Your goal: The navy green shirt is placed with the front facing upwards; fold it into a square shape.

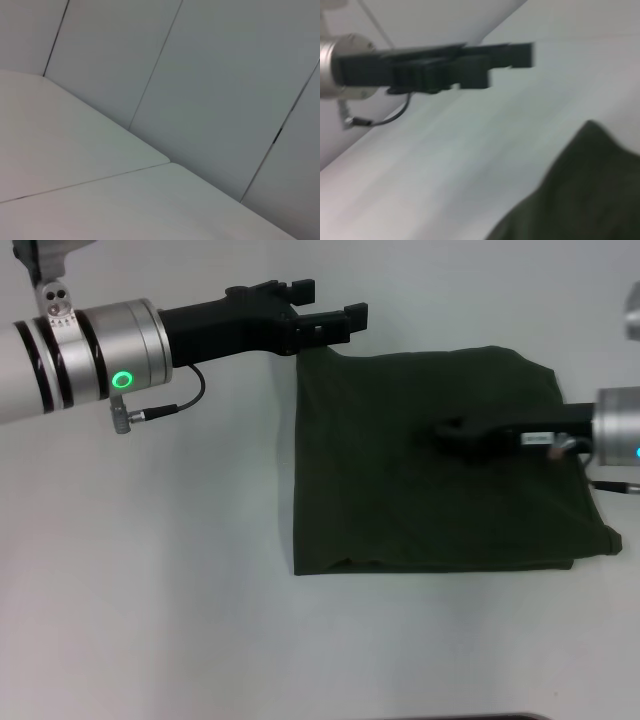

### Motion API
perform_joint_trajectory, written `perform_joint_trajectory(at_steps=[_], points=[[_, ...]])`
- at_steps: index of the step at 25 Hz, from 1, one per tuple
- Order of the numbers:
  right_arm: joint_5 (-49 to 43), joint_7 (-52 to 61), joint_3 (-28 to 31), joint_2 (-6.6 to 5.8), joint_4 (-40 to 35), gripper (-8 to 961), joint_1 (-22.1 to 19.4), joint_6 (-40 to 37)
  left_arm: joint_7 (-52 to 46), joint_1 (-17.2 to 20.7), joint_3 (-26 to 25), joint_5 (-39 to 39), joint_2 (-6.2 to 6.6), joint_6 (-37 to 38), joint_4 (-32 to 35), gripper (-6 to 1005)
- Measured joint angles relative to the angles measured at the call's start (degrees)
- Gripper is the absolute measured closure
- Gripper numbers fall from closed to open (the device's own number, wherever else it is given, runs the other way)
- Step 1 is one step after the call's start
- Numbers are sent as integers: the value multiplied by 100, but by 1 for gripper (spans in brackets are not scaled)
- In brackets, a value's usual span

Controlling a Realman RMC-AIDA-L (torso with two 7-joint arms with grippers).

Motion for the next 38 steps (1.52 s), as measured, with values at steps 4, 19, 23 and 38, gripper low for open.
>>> perform_joint_trajectory(at_steps=[4, 19, 23, 38], points=[[5, 19, 401, -156, -61, 955, -261, -34, 0, -13, -3, 0, -13, 1, 2, 61], [-160, 1164, 1553, -724, -96, 842, -576, -327, -4, -53, 37, -18, -8, 12, -4, 61], [-354, 1814, 1538, -891, -101, 694, -528, -289, 0, -56, 40, -18, -4, 38, 3, 61], [-767, 2820, 1558, -964, -122, 199, -486, 18, 132, -1, 50, -16, 1, 95, 3, 62]])
